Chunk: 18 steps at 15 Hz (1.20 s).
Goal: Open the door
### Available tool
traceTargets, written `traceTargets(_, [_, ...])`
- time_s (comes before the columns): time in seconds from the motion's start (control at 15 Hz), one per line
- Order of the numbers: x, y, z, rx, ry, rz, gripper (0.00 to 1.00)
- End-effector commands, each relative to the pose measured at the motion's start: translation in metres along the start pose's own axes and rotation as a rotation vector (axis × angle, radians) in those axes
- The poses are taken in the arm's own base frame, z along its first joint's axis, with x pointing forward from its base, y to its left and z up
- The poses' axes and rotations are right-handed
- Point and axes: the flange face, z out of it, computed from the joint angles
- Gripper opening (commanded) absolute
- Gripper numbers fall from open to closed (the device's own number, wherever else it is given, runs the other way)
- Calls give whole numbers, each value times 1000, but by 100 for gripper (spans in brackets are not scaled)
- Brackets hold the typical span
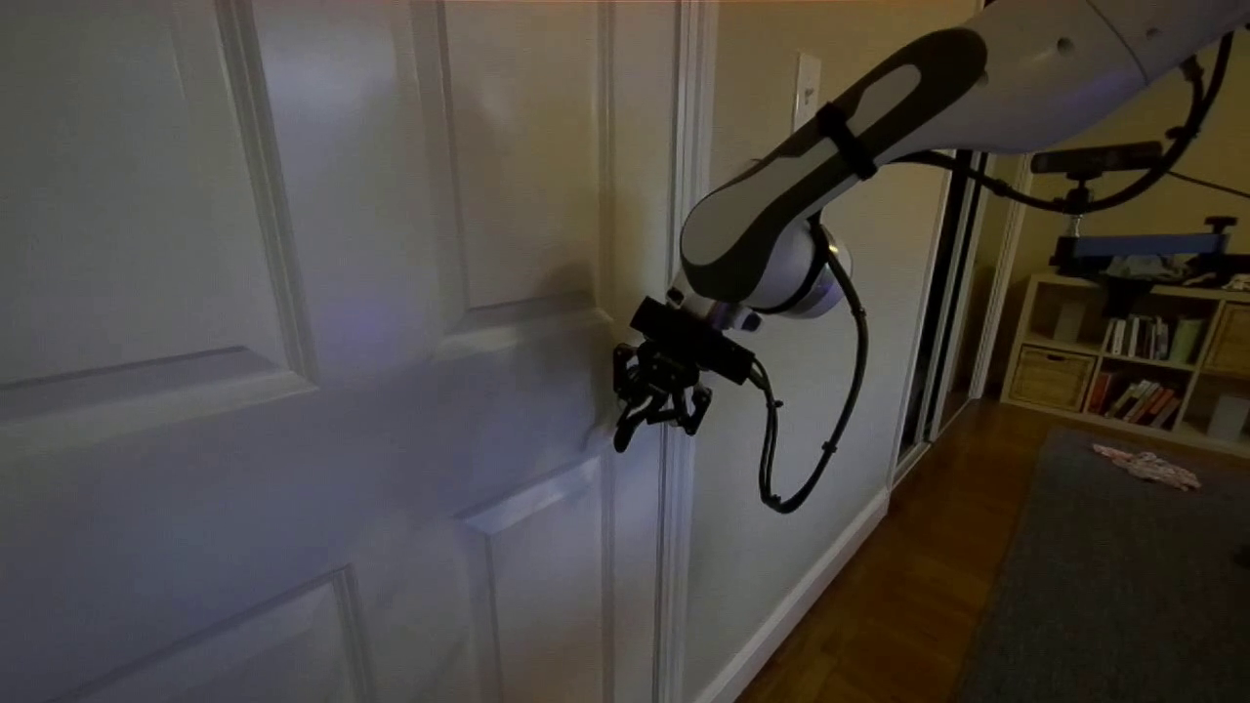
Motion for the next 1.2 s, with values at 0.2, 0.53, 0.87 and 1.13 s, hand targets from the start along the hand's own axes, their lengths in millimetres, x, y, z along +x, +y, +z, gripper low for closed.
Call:
traceTargets(0.2, [-7,71,24,-131,-31,-22,12])
traceTargets(0.53, [-19,73,16,-113,-46,-19,12])
traceTargets(0.87, [-47,81,-19,-126,-110,-16,12])
traceTargets(1.13, [-67,90,-50,-112,-150,8,51])
